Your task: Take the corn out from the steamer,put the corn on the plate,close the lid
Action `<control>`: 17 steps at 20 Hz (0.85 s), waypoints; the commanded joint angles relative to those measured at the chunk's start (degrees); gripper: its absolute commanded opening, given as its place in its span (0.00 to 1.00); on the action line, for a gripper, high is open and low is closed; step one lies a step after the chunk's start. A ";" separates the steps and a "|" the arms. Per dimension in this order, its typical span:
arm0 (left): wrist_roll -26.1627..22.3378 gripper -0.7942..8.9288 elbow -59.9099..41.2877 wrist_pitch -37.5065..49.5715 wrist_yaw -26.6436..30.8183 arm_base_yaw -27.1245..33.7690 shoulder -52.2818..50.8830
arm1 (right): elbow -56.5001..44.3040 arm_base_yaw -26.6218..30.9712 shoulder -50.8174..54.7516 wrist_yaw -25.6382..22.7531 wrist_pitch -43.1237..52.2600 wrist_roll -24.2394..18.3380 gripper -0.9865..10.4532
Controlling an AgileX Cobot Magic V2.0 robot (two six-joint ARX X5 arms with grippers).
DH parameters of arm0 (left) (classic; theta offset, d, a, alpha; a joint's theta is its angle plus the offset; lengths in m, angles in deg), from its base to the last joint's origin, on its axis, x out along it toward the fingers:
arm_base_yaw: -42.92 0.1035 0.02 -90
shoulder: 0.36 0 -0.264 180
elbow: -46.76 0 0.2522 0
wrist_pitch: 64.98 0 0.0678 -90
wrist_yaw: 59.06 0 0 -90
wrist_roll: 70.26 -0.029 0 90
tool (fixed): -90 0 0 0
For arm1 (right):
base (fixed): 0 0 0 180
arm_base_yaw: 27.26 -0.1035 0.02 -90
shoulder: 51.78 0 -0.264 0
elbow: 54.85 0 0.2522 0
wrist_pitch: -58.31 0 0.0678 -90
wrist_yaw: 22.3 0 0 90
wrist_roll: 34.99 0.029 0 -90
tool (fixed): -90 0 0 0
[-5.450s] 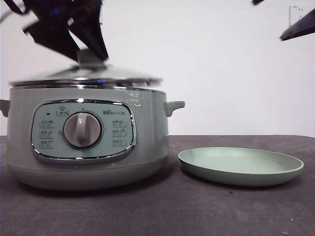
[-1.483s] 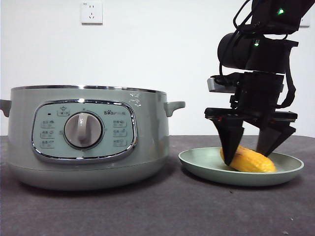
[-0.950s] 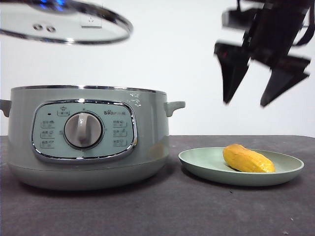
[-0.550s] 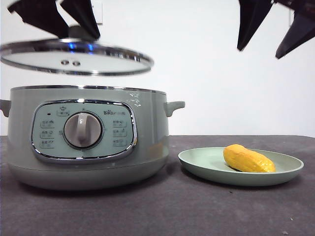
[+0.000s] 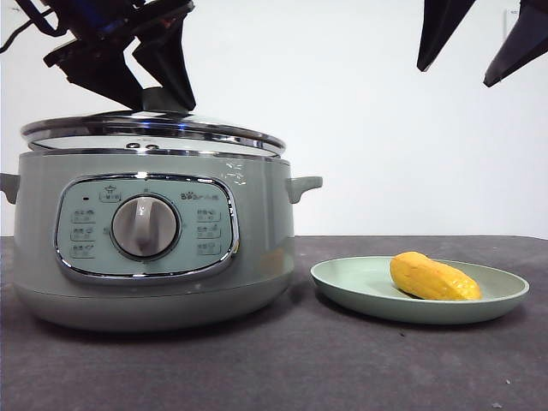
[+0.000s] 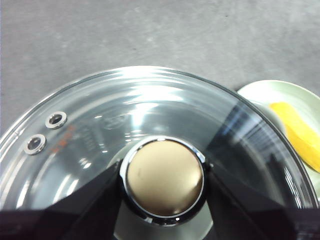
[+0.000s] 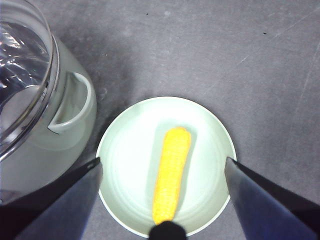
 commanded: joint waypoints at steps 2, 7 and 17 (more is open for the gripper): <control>0.39 0.07 0.55 1.66 -1.09 -1.01 -0.48 | -0.26 -0.09 -0.13 -0.09 0.17 0.57 0.44; 0.31 0.07 0.55 0.26 -0.79 -1.16 -0.44 | -0.26 -0.09 -0.13 -0.09 0.17 0.57 0.44; -0.26 0.10 0.55 -3.04 1.86 -1.27 1.03 | -0.26 -0.09 -0.13 -0.07 0.17 0.55 0.44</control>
